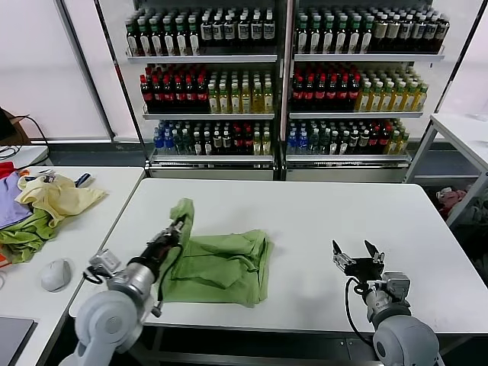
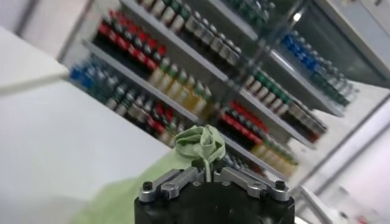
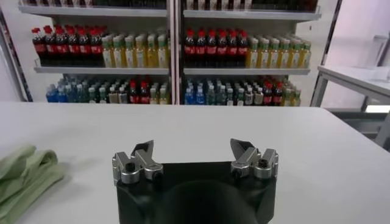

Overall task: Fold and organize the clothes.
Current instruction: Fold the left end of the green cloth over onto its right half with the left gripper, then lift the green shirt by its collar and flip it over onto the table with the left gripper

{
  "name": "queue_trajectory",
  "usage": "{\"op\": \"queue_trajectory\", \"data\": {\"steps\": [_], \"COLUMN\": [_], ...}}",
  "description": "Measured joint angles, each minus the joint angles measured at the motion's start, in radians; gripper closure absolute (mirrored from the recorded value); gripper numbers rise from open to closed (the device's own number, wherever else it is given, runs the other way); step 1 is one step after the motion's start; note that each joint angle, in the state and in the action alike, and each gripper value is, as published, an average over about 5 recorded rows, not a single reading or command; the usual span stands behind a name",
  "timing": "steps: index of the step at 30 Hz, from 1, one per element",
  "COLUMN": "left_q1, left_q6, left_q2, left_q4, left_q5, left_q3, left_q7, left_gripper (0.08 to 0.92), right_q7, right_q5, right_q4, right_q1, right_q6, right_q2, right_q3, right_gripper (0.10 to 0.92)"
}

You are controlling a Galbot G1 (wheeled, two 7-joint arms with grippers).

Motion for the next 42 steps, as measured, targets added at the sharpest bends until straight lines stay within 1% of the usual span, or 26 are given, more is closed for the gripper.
{"op": "queue_trajectory", "data": {"steps": [5, 8, 14, 20, 26, 30, 33, 42], "left_q1": [-0.059, -0.086, -0.113, -0.113, -0.078, -0.043, -0.013, 0.052], "left_q6": [0.009, 0.012, 0.01, 0.013, 0.01, -0.014, -0.038, -0.069], "left_q2": [-0.042, -0.062, -0.091, -0.094, -0.079, -0.056, -0.037, -0.027], "left_q4": [0.063, 0.1, 0.147, 0.148, 0.119, 0.12, 0.134, 0.192], "left_q5": [0.02, 0.043, 0.081, 0.083, 0.076, 0.15, 0.25, 0.506], "left_q3": [0.101, 0.151, 0.218, 0.241, 0.225, 0.187, 0.153, 0.109], "left_q7": [-0.002, 0.004, 0.035, 0.083, 0.112, 0.108, 0.093, 0.034], "left_gripper": [0.878, 0.83, 0.671, 0.498, 0.325, 0.221, 0.184, 0.177], "right_q7": [-0.001, -0.002, -0.004, -0.005, -0.006, -0.008, -0.008, -0.008], "right_q5": [0.002, 0.005, 0.009, 0.011, 0.014, 0.014, 0.013, 0.013], "right_q4": [-0.004, -0.008, -0.017, -0.028, -0.037, -0.042, -0.045, -0.045], "right_q1": [0.004, 0.008, 0.017, 0.028, 0.039, 0.045, 0.047, 0.049], "right_q6": [0.001, 0.002, 0.005, 0.007, 0.011, 0.015, 0.017, 0.018], "right_q2": [-0.001, -0.005, -0.008, -0.009, -0.006, -0.004, -0.003, -0.004], "right_q3": [0.003, 0.005, 0.005, -0.002, -0.009, -0.012, -0.014, -0.013], "right_gripper": [0.203, 0.203, 0.203, 0.203, 0.203, 0.203, 0.203, 0.203]}}
